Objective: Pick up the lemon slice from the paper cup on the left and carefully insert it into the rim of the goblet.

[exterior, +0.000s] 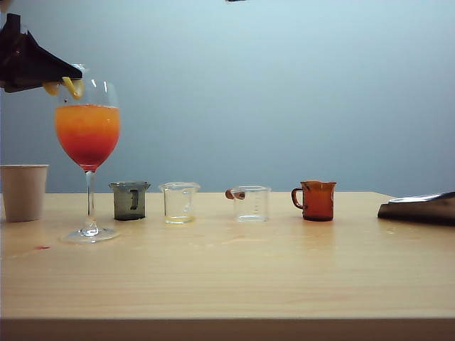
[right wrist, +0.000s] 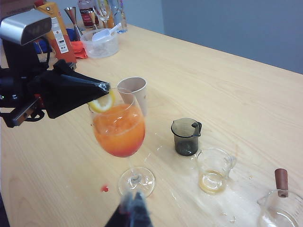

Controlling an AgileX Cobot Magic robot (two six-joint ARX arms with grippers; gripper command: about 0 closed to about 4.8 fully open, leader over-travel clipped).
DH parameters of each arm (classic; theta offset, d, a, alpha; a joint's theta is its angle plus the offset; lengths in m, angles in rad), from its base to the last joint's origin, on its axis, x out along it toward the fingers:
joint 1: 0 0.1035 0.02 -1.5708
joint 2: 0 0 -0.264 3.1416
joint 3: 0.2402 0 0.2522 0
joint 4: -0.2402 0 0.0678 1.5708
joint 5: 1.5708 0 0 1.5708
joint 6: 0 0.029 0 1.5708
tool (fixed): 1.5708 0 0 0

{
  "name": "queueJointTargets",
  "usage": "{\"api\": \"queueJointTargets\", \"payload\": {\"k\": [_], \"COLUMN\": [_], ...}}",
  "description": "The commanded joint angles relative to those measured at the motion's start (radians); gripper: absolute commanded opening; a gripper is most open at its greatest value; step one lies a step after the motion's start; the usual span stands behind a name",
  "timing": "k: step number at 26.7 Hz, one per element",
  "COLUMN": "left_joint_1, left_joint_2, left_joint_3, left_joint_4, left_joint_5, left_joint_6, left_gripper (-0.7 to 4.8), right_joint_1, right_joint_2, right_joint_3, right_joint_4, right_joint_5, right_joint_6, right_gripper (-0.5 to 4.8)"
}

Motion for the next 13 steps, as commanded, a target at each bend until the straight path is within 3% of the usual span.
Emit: {"api": "queueJointTargets", "payload": {"k": [1,7,13], "left_joint_1": [0.001,0.002,0.002], "left_joint_2": [0.000,0.000,0.000], "left_joint_3": [-0.001,-0.001,-0.001], "left_joint_4": [0.024,0.086,0.087], "left_joint_5": [0.002,0.007,0.007], "left_joint_6": [0.003,-0.042,-0.034], "left_gripper": [-0.06,-0.06,-0.06], "right_joint_1": [0.000,0.001,0.001], "right_joint_2": [-0.003,-0.003,-0.003], "right_joint_3": [0.003,0.003,0.003], "right_joint_4": [0.010,0.010,0.010], "right_joint_5": [-0.005,-0.024,-0.036], "right_joint_6": [-0.003,-0.003,-0.003], "right_gripper": [-0.02,-0.02,-0.02]}}
